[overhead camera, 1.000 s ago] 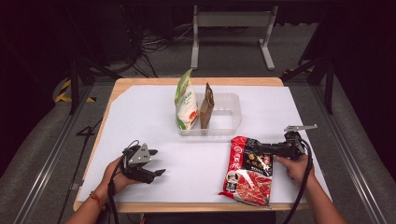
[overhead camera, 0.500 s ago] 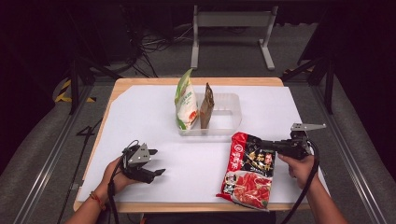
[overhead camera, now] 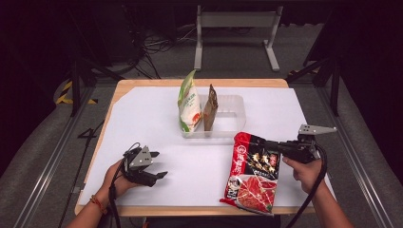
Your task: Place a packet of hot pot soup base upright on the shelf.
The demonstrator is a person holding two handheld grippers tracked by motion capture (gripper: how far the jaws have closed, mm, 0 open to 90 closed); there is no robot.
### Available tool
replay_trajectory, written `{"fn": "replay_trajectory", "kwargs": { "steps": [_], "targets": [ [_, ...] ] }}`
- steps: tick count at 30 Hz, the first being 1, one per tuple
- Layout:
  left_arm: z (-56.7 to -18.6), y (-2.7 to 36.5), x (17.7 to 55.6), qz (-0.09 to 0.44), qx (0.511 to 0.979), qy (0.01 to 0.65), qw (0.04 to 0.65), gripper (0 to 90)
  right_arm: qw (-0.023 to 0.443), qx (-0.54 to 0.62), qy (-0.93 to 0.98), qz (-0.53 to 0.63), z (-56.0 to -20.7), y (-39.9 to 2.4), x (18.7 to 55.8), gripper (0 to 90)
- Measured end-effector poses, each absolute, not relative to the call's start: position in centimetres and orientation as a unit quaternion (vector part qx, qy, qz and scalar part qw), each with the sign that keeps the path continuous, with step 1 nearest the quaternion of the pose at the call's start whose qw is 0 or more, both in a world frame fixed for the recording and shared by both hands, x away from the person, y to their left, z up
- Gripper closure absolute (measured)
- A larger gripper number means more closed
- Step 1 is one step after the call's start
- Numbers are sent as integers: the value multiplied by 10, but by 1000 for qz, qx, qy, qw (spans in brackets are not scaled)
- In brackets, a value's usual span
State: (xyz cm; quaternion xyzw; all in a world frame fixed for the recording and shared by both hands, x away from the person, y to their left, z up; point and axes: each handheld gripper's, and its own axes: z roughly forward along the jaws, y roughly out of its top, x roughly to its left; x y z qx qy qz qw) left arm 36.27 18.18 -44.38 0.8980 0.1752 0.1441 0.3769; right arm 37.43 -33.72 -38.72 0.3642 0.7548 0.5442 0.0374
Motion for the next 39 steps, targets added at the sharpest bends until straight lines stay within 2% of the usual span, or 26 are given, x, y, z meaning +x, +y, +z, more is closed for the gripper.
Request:
{"fn": "replay_trajectory", "kwargs": {
  "steps": [20,25,28,30,34,36,39],
  "targets": [
    [-440,185,362,145,889,183,395,228,80,295,758,576,-328,-309,353,890],
    [-438,191,364,141,872,212,418,188,97,288,764,569,-320,-302,353,889],
    [-438,193,366,150,862,237,423,100,103,284,765,569,-316,-300,354,890],
    [-438,194,366,155,859,239,424,78,103,282,766,569,-314,-300,354,890],
    [-439,195,365,161,855,241,429,82,111,281,764,571,-309,-298,354,890],
    [-438,195,366,148,857,241,431,128,111,279,764,572,-307,-298,354,890],
    [-439,195,366,151,858,243,427,110,118,279,763,571,-303,-297,353,890]
  ]
}}
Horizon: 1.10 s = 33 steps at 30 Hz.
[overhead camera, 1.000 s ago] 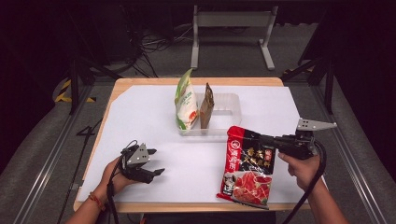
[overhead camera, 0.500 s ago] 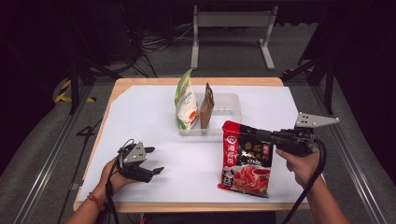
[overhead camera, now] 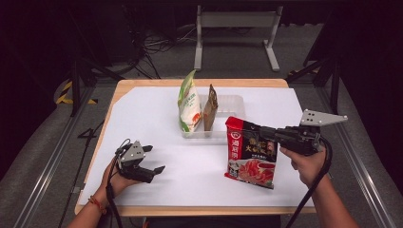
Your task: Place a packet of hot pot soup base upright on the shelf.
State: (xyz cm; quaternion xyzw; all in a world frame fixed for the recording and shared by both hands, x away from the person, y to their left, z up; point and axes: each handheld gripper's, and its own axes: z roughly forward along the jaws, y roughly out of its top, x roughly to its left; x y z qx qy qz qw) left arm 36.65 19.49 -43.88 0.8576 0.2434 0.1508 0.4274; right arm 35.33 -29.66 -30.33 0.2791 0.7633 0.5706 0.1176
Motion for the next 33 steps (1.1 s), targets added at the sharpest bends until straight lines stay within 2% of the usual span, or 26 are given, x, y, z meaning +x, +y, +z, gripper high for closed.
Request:
{"fn": "replay_trajectory", "kwargs": {
  "steps": [9,14,33],
  "targets": [
    [-439,197,369,153,853,254,429,83,133,281,759,573,-295,-295,355,891],
    [-440,194,369,180,856,264,407,56,143,286,754,574,-293,-294,359,891],
    [-445,197,374,163,857,283,398,26,178,302,728,589,-267,-280,376,891]
  ]
}}
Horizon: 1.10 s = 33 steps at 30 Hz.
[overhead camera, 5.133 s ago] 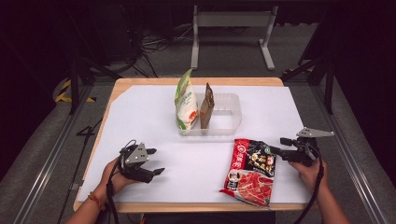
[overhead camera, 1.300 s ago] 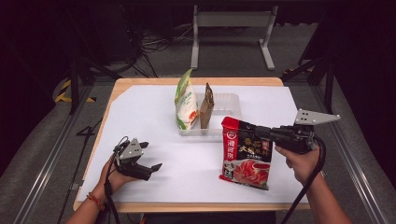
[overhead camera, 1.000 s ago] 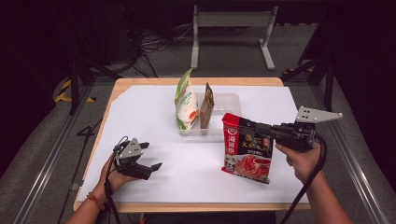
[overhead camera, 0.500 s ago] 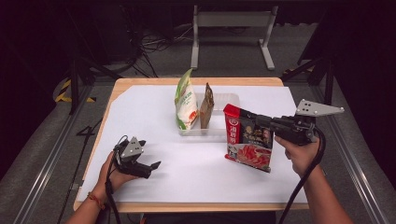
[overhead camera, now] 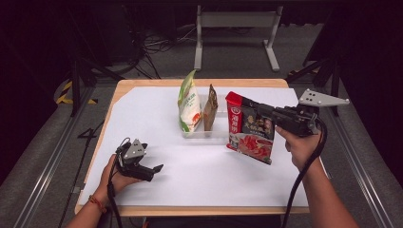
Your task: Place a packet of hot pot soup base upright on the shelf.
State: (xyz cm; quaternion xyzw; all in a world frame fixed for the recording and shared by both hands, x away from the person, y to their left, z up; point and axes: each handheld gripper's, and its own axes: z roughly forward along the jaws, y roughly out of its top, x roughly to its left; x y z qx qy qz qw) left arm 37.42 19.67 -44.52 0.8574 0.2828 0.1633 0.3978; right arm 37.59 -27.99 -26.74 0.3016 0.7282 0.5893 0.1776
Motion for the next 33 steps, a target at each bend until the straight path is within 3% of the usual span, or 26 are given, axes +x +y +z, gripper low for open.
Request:
{"fn": "replay_trajectory", "kwargs": {
  "steps": [12,33],
  "targets": [
    [-447,192,372,160,869,265,385,27,192,305,722,590,-245,-258,402,891],
    [-448,188,369,147,879,248,381,30,213,339,710,580,-236,-235,447,890]
  ]
}}
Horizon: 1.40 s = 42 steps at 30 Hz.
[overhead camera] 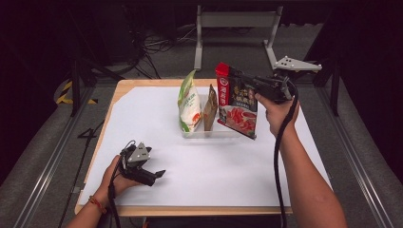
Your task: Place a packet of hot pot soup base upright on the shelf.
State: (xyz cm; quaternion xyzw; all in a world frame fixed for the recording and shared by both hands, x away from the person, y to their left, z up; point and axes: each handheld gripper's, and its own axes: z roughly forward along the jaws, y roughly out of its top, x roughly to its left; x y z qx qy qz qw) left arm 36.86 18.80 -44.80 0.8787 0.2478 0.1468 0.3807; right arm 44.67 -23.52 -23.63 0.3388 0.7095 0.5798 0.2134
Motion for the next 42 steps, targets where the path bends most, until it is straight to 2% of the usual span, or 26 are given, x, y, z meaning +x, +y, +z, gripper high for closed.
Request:
{"fn": "replay_trajectory", "kwargs": {
  "steps": [19,24,42],
  "targets": [
    [-449,189,369,149,879,248,378,31,232,348,712,564,-250,-207,483,888],
    [-449,188,368,151,880,245,377,31,225,351,712,565,-257,-202,492,888],
    [-449,189,368,152,881,242,377,33,223,342,709,575,-288,-203,501,882]
  ]
}}
